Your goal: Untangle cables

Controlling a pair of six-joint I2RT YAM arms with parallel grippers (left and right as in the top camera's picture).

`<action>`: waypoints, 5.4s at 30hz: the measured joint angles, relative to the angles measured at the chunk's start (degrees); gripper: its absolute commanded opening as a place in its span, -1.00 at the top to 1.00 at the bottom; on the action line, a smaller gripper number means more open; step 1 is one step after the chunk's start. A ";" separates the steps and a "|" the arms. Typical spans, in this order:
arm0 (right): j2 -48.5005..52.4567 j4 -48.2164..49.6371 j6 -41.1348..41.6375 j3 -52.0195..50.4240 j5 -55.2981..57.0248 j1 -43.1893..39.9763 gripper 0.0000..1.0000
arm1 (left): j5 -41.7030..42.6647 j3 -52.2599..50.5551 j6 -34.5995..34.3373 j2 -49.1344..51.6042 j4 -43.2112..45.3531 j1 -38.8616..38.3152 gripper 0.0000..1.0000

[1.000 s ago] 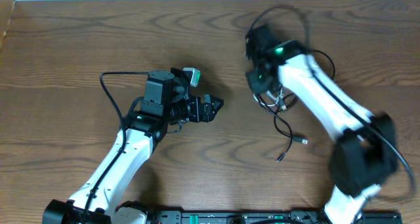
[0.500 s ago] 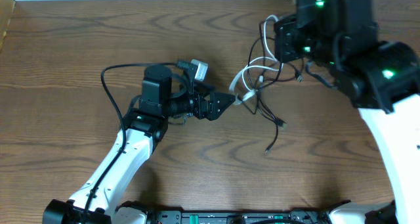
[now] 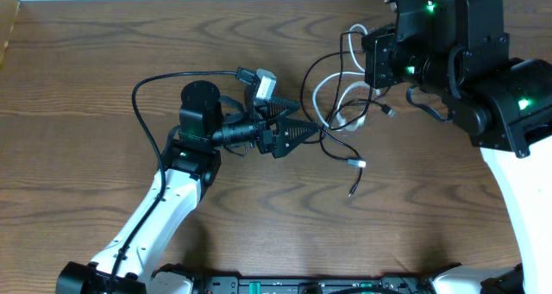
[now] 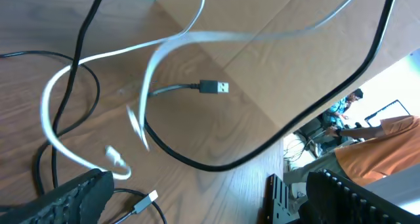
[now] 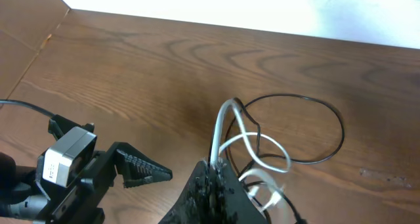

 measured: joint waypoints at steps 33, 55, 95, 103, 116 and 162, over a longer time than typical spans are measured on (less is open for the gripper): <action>0.07 -3.06 1.05 0.00 -2.23 0.42 0.98 | 2.29 0.00 5.88 0.00 8.52 -11.26 -0.96; 0.11 -4.90 1.44 0.00 -5.79 0.50 0.98 | -10.62 0.00 7.15 0.00 7.58 -12.48 -0.97; 0.15 -15.26 5.66 -4.44 15.80 0.72 0.98 | -16.35 0.00 10.10 -7.04 -0.24 -9.01 0.85; 0.20 -11.19 7.41 -14.10 19.87 0.66 0.97 | -16.50 0.00 9.68 -11.02 -6.88 -0.74 0.85; 0.52 9.25 2.84 -35.01 13.07 0.66 -0.47 | -10.49 0.00 9.64 -18.23 -11.54 12.33 0.85; 22.18 15.98 1.99 -44.54 7.56 7.56 0.98 | -2.84 0.00 12.41 -21.29 -24.35 21.05 0.85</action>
